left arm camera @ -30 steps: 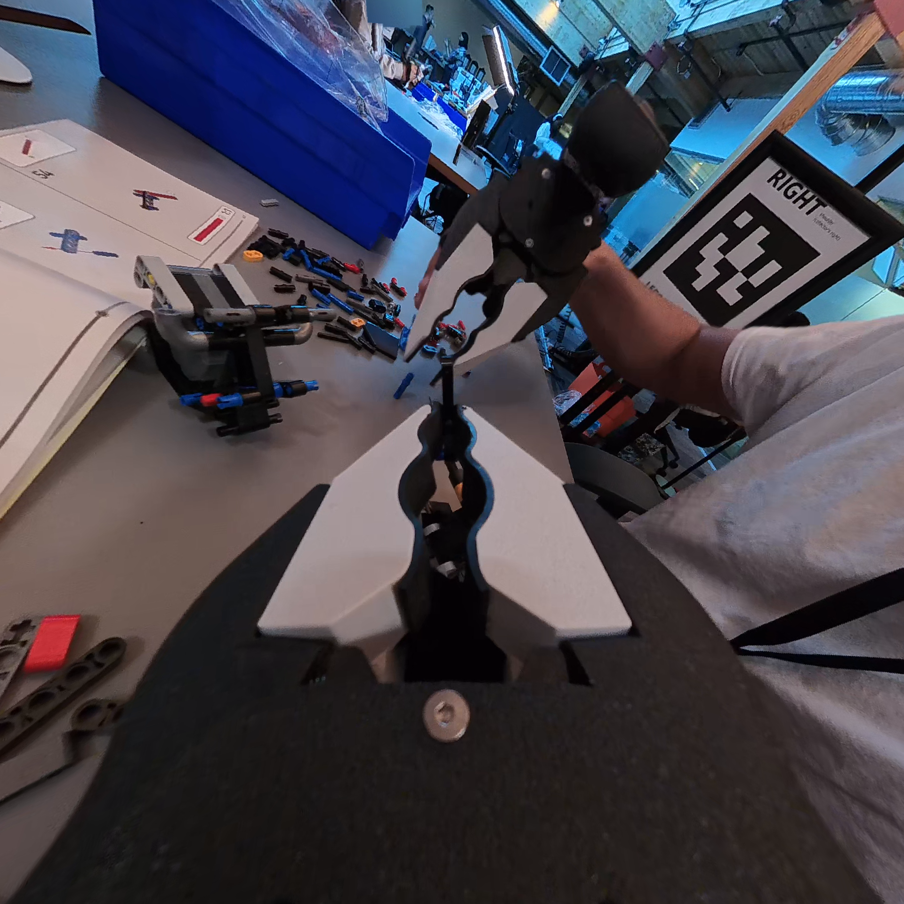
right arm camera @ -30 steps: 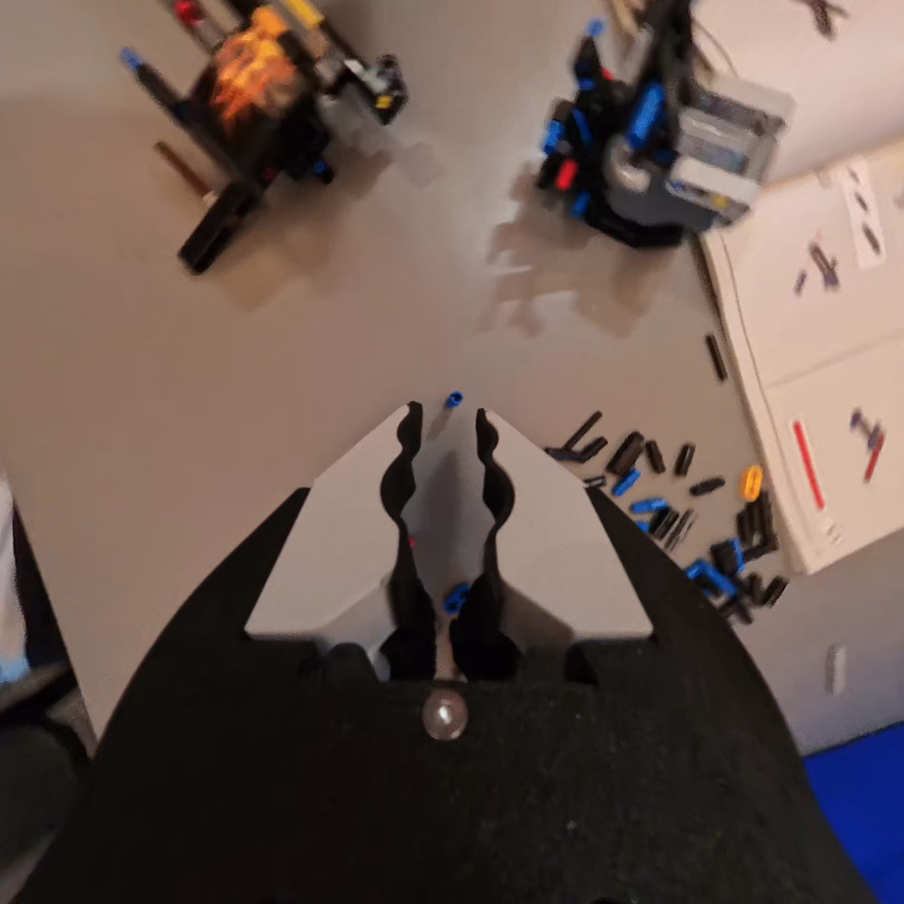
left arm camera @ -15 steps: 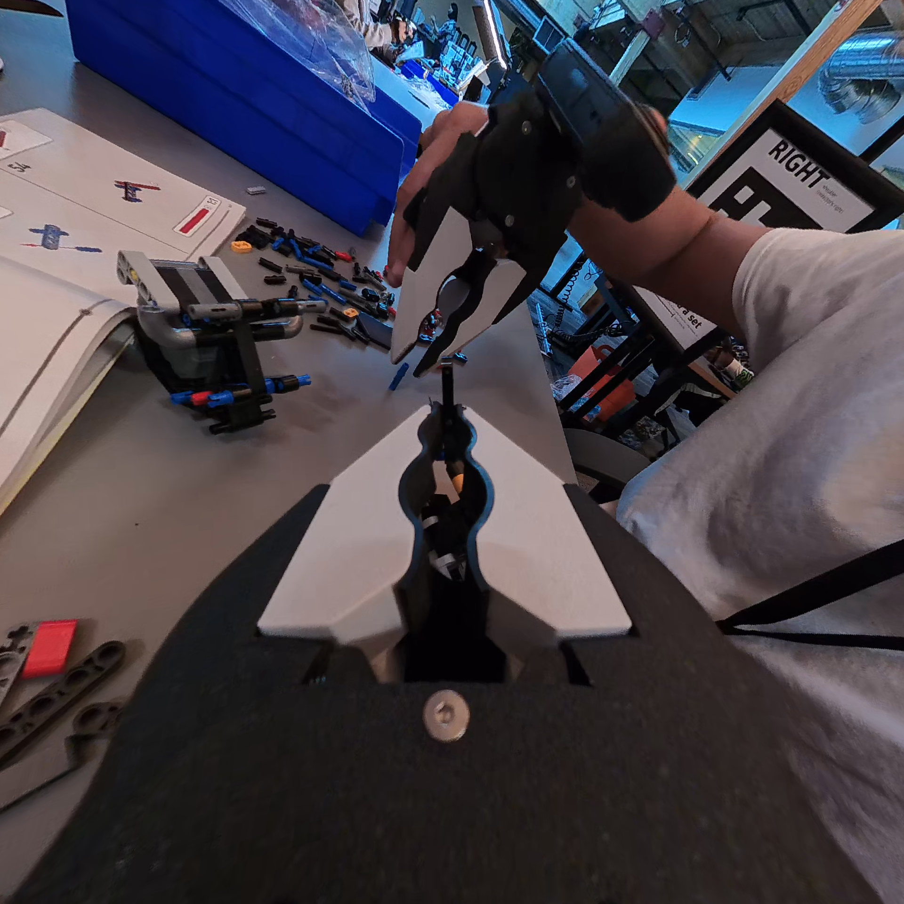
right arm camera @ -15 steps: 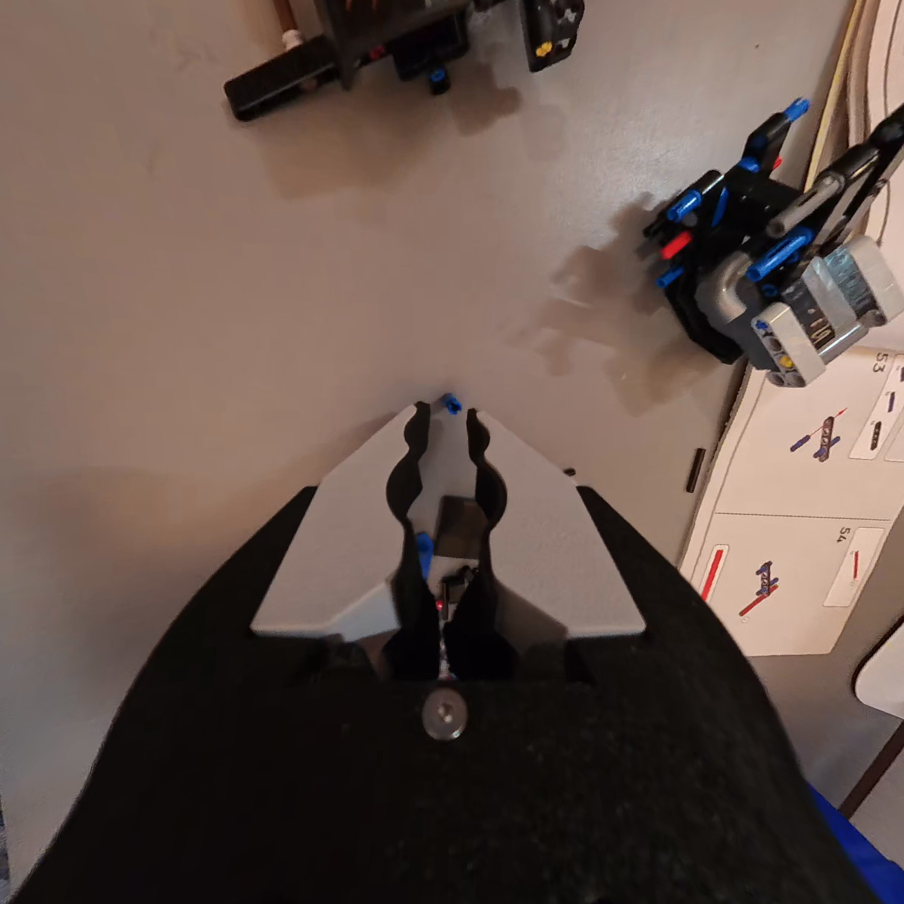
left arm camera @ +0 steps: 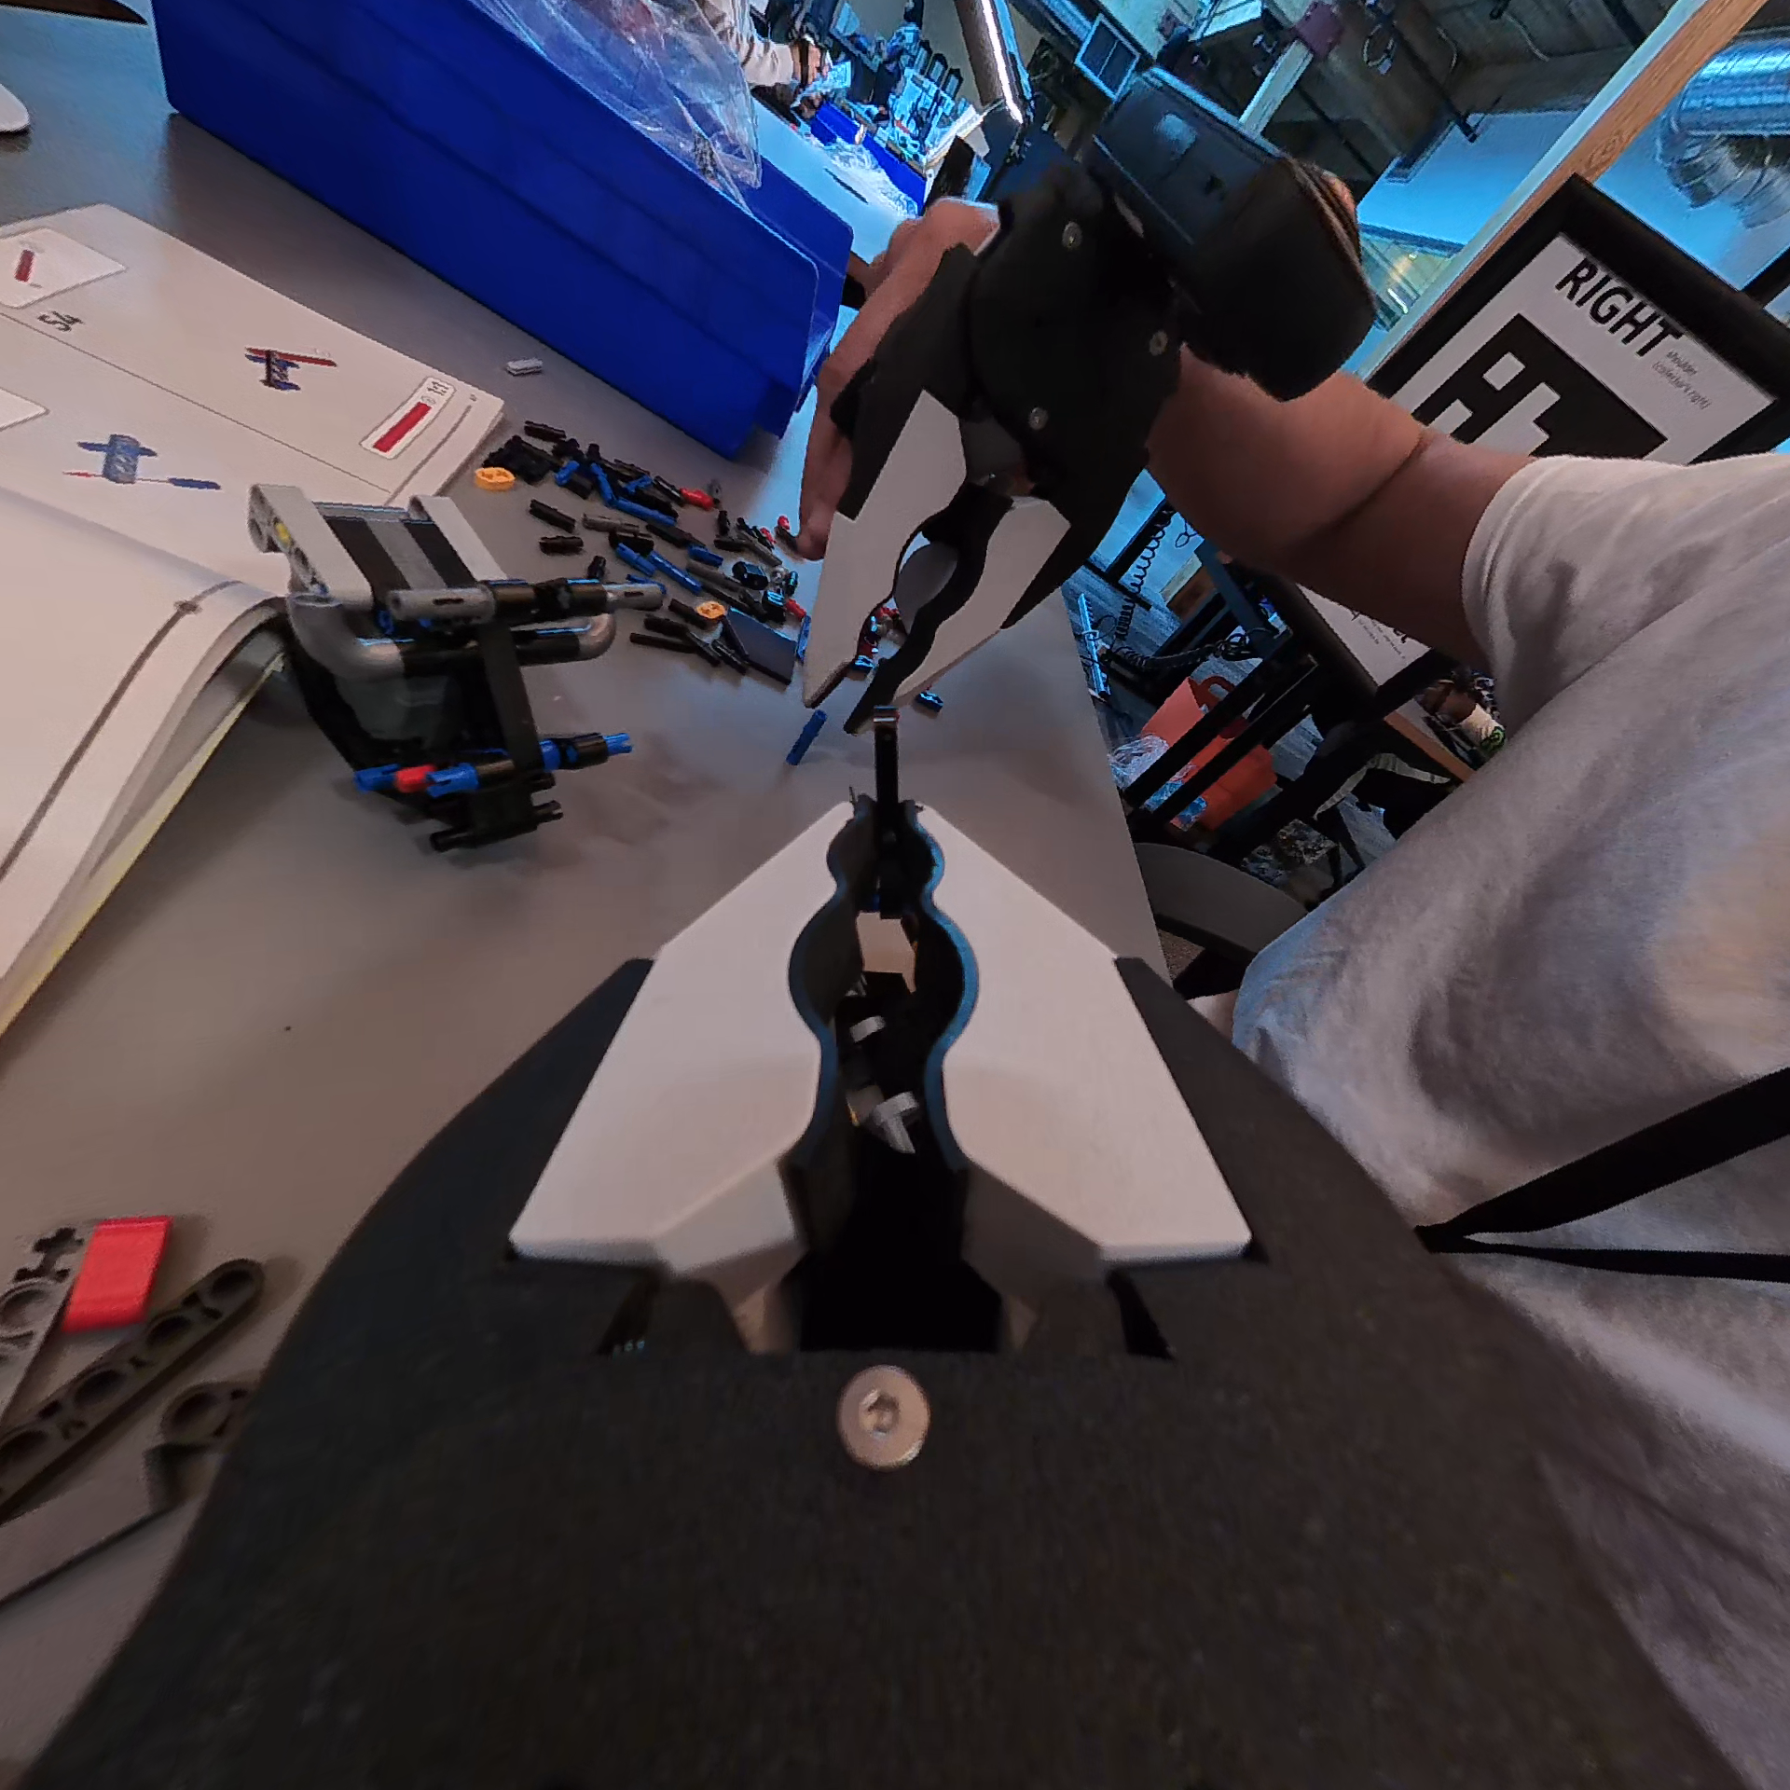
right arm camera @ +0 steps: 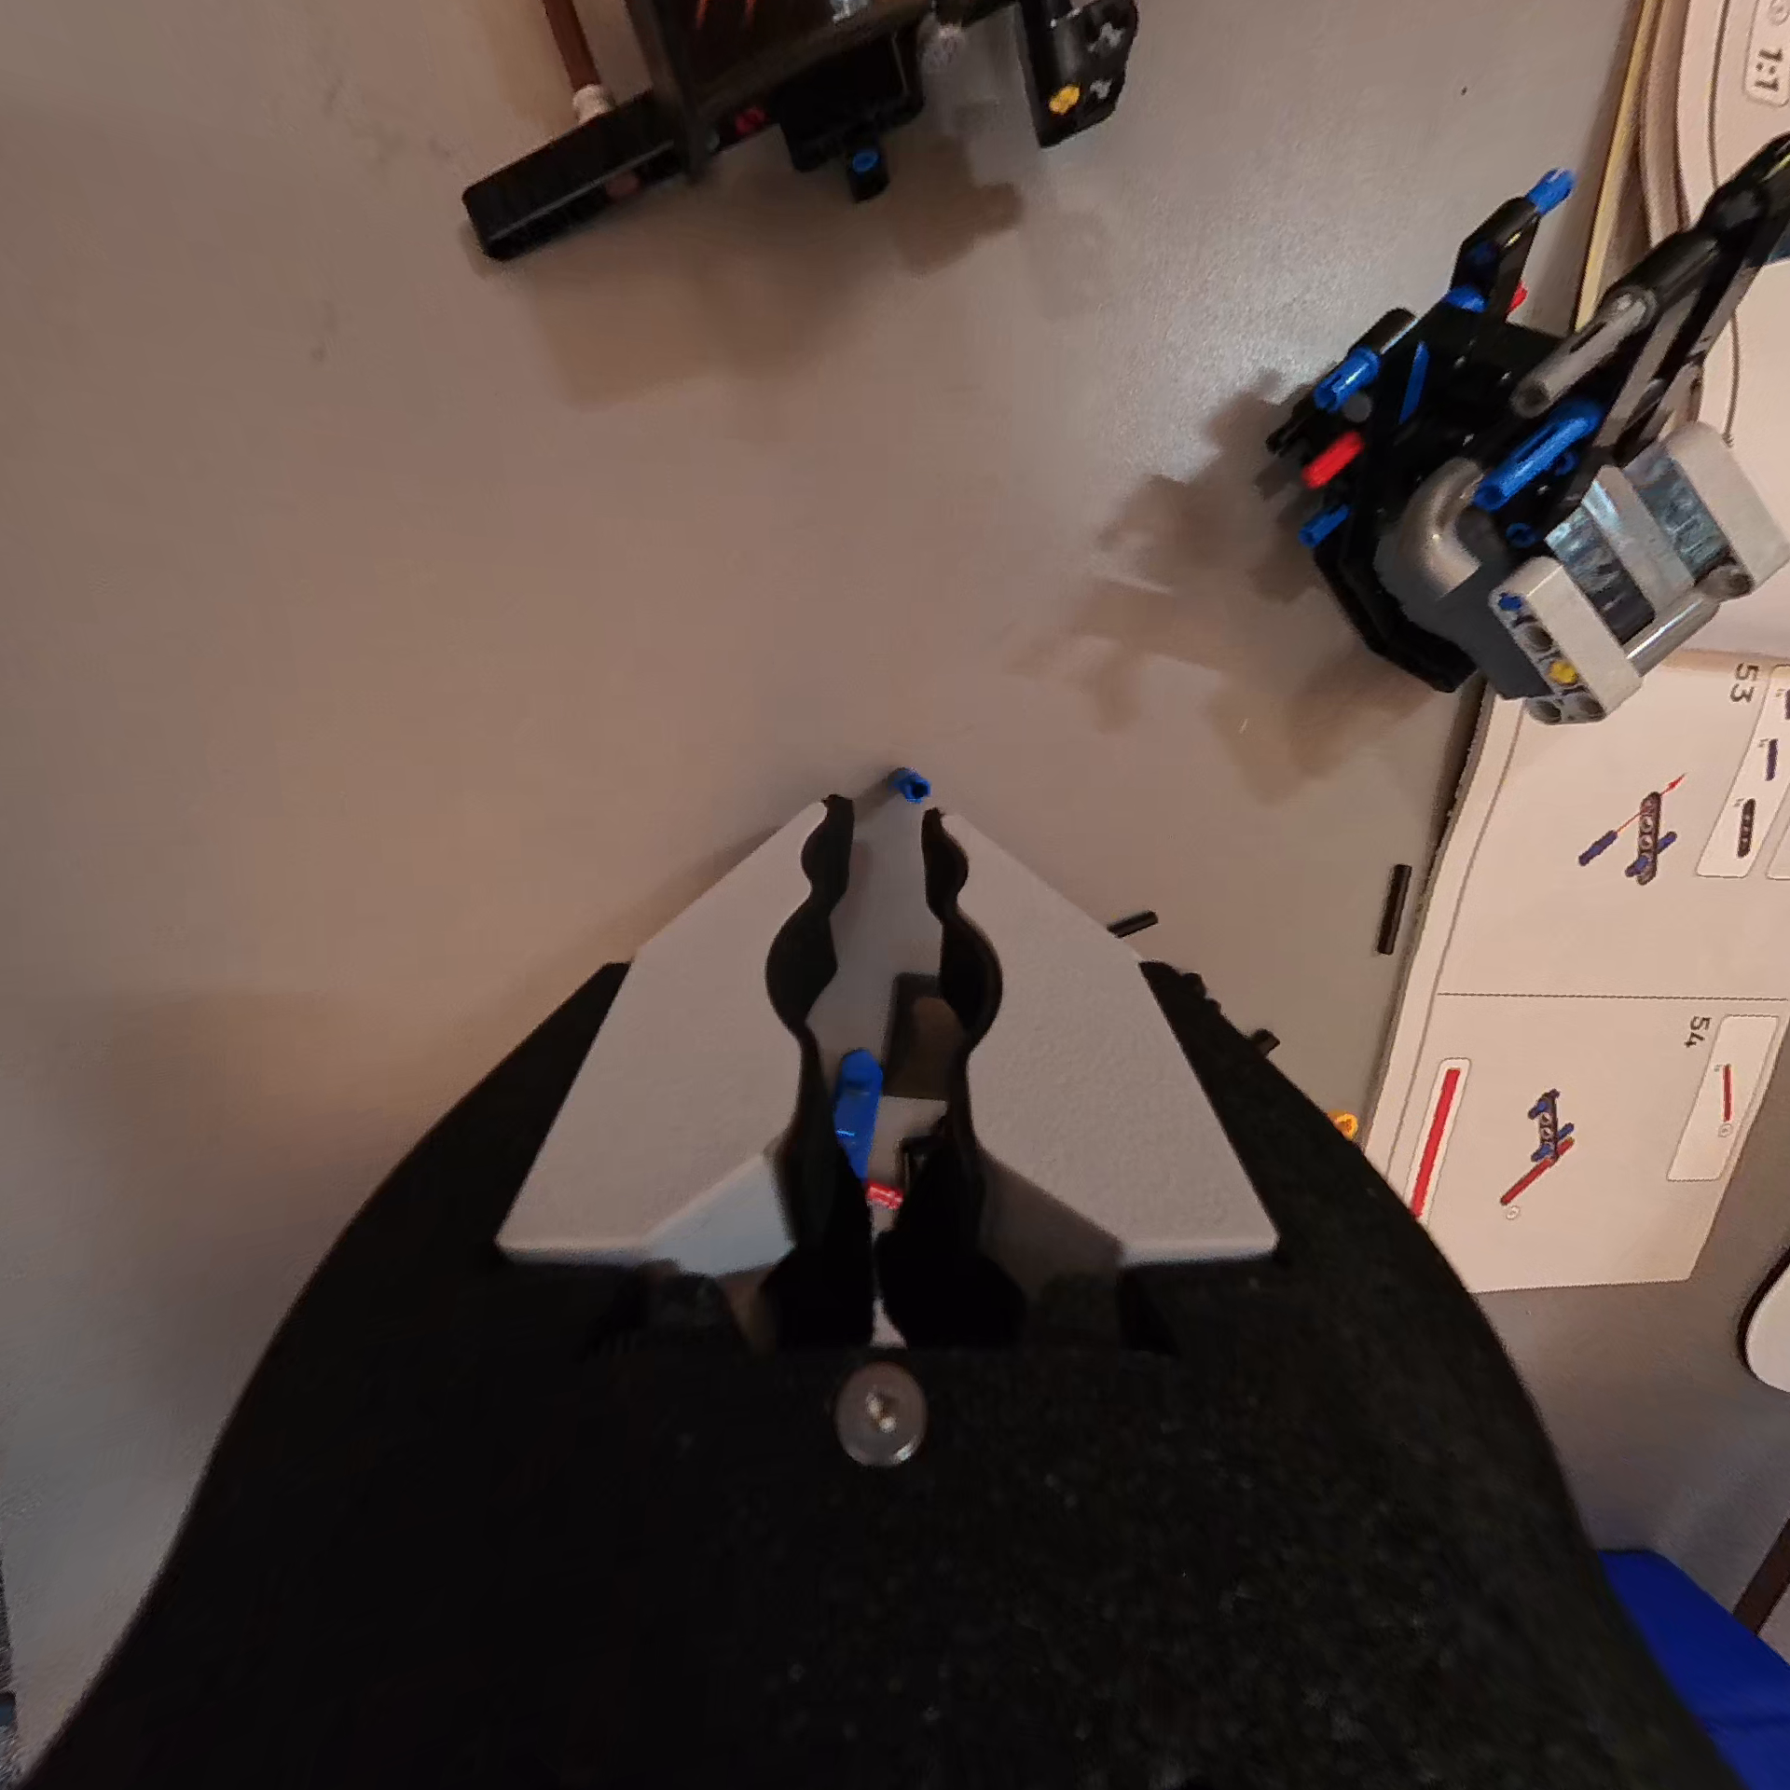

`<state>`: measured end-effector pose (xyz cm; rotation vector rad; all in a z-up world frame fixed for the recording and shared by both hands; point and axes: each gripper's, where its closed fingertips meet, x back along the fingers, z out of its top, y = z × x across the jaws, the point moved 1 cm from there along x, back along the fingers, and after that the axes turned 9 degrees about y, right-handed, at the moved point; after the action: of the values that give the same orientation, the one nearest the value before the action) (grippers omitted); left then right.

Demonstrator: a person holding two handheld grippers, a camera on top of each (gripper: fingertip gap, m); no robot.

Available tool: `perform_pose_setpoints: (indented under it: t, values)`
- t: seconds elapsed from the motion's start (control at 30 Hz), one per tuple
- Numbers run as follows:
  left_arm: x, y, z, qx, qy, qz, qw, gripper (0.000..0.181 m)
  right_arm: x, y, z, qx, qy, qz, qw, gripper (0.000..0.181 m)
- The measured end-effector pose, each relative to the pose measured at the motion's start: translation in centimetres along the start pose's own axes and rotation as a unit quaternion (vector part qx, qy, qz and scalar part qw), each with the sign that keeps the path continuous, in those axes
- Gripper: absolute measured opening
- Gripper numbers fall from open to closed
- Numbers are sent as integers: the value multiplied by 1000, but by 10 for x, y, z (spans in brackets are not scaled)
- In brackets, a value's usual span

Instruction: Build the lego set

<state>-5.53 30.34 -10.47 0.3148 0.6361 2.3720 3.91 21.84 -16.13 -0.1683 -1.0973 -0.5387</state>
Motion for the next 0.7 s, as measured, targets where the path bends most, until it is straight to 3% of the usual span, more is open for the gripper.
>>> perform_pose_setpoints:
  t: [0.03,0.7]
  values:
    - [0,0,0,0,0,0,1000,1,0,0,0,0,1,-1,1000,14]
    - [-1,0,-2,-4,-5,2,1000,1,-9,5,2,22,-14,4,1000,12]
